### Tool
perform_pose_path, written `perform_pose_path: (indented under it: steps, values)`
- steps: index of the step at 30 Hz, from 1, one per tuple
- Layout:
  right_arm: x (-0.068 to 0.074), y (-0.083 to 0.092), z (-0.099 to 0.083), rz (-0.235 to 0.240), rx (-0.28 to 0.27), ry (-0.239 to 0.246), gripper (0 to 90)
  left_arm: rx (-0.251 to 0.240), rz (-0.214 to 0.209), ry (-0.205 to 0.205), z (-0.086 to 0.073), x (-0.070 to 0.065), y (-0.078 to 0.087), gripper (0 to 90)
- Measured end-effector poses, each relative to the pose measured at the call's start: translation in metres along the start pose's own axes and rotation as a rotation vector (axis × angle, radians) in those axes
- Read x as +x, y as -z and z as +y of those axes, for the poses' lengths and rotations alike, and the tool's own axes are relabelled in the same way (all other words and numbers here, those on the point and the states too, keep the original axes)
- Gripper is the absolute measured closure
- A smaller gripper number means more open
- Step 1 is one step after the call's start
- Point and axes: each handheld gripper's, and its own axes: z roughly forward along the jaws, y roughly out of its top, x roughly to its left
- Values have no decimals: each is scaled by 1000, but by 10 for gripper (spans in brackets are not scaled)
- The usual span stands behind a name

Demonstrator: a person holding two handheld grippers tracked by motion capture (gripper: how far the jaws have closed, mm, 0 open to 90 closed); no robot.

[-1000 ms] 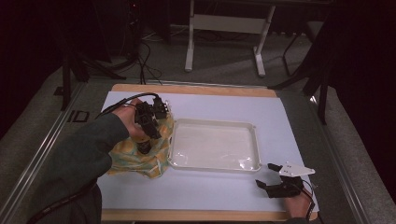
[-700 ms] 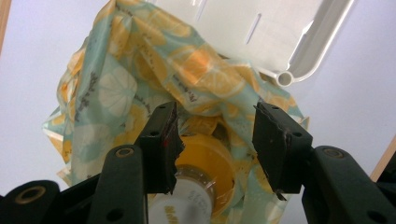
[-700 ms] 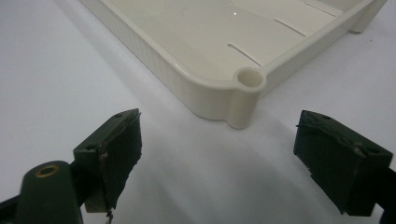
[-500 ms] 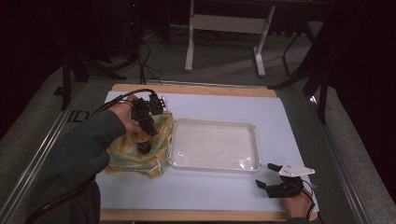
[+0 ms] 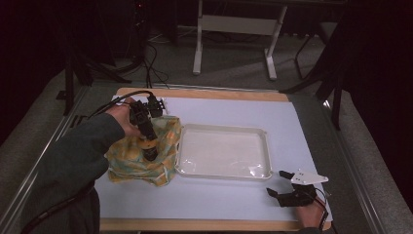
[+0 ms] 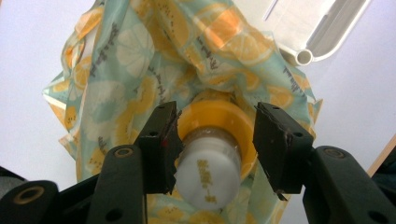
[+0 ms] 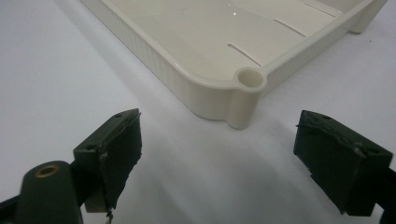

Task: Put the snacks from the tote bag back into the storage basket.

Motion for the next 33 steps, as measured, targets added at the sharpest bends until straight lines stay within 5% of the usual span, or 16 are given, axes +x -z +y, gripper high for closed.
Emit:
perform_pose_path:
  steps: [33]
  values:
    - [1,0,0,-2,3,5,149,49,-60,50,-15,9,0,582]
